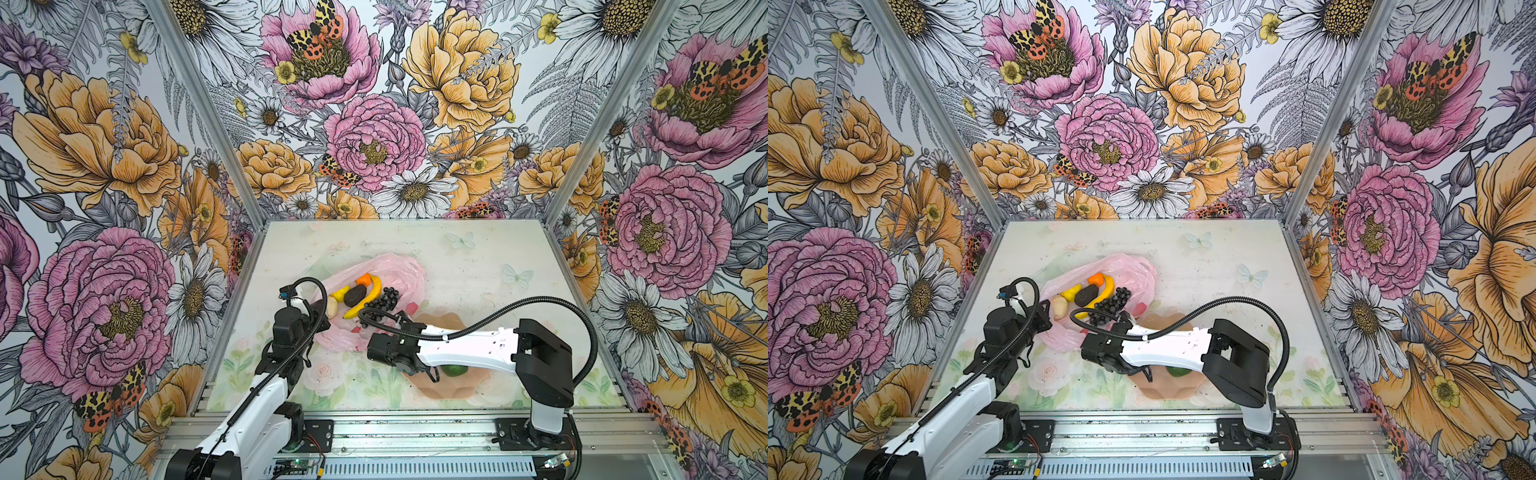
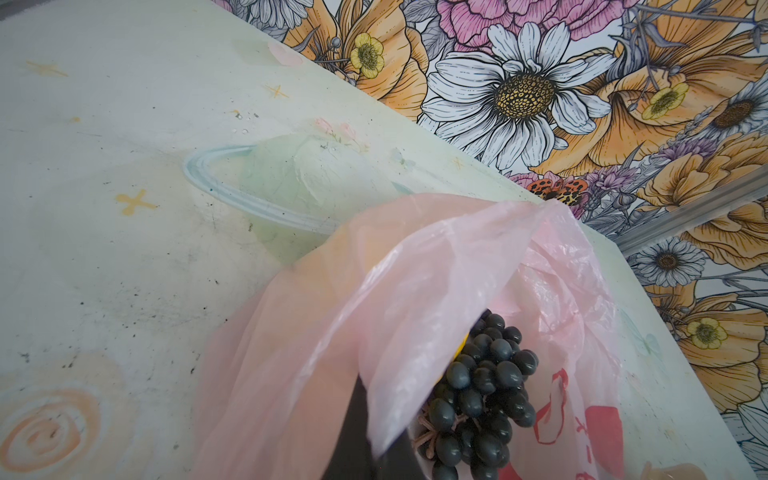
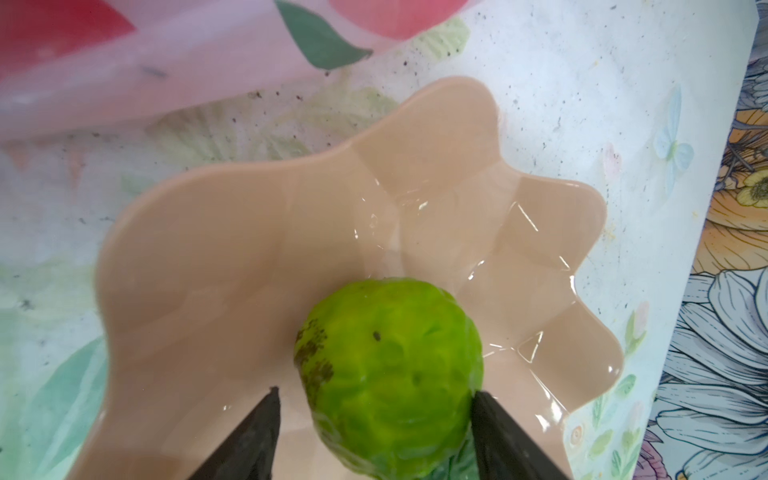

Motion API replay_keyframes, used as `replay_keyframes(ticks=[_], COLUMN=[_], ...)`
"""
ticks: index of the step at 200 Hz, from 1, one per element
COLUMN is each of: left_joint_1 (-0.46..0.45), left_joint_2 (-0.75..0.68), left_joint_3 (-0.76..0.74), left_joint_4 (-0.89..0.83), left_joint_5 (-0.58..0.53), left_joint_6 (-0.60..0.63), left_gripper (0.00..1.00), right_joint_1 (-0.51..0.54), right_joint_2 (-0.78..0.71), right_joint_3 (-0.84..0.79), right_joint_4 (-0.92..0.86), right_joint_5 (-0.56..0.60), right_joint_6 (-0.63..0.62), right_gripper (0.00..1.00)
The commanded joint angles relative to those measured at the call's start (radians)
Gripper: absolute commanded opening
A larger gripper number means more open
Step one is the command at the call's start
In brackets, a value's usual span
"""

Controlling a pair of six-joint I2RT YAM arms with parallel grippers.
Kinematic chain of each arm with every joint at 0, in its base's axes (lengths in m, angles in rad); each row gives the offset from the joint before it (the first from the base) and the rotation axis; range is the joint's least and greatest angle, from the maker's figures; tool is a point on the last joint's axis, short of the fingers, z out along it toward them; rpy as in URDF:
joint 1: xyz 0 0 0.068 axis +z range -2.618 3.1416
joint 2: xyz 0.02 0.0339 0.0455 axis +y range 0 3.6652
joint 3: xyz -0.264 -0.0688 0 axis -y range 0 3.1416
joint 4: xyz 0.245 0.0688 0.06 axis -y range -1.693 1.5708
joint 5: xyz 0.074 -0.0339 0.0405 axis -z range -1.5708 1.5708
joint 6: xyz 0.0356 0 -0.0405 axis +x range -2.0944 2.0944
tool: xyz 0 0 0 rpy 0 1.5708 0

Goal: Take the fake fruits out of the plastic bag
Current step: 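Lower the lime-green fruit into the bowl and open the right gripper, then raise the right gripper and move it over the bag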

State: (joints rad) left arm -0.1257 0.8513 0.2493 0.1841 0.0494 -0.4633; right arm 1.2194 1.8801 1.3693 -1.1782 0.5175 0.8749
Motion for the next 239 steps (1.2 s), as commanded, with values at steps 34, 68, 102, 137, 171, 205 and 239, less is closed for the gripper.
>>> replay_keyframes(ticks=[34, 68, 102, 137, 171, 205, 239], left_joint_1=[0.009, 0.009, 0.009, 0.010, 0.010, 0.008, 0.008], left_joint_2=[-0.009, -0.006, -0.004, -0.005, -0.003, -0.003, -0.001], left_joint_3=[-0.014, -0.015, -0.012, -0.012, -0.012, -0.012, -0.012], left_joint_4=[0.018, 0.021, 0.021, 0.021, 0.023, 0.022, 0.023], left_joint_5=[-0.011, -0.010, -0.009, -0.009, -0.009, -0.008, -0.007], left_joint_6=[0.022, 0.022, 0.022, 0.022, 0.022, 0.022, 0.020], left_gripper=[0.00, 0.00, 0.00, 0.00, 0.00, 0.00, 0.00], right_joint_1=[0.031, 0.058, 0.074, 0.078, 0.076, 0.057, 0.016], right_joint_2=[-0.035, -0.051, -0.077, -0.109, -0.133, -0.150, -0.167], right_joint_3=[0.005, -0.005, -0.009, -0.004, 0.019, 0.036, 0.082], right_joint_4=[0.005, 0.004, -0.006, -0.022, -0.030, -0.032, -0.032], right_joint_5=[-0.064, -0.092, -0.106, -0.099, -0.091, -0.081, -0.050], right_joint_6=[0.023, 0.036, 0.051, 0.063, 0.066, 0.063, 0.033], right_gripper=[0.64, 0.63, 0.61, 0.59, 0.59, 0.59, 0.60])
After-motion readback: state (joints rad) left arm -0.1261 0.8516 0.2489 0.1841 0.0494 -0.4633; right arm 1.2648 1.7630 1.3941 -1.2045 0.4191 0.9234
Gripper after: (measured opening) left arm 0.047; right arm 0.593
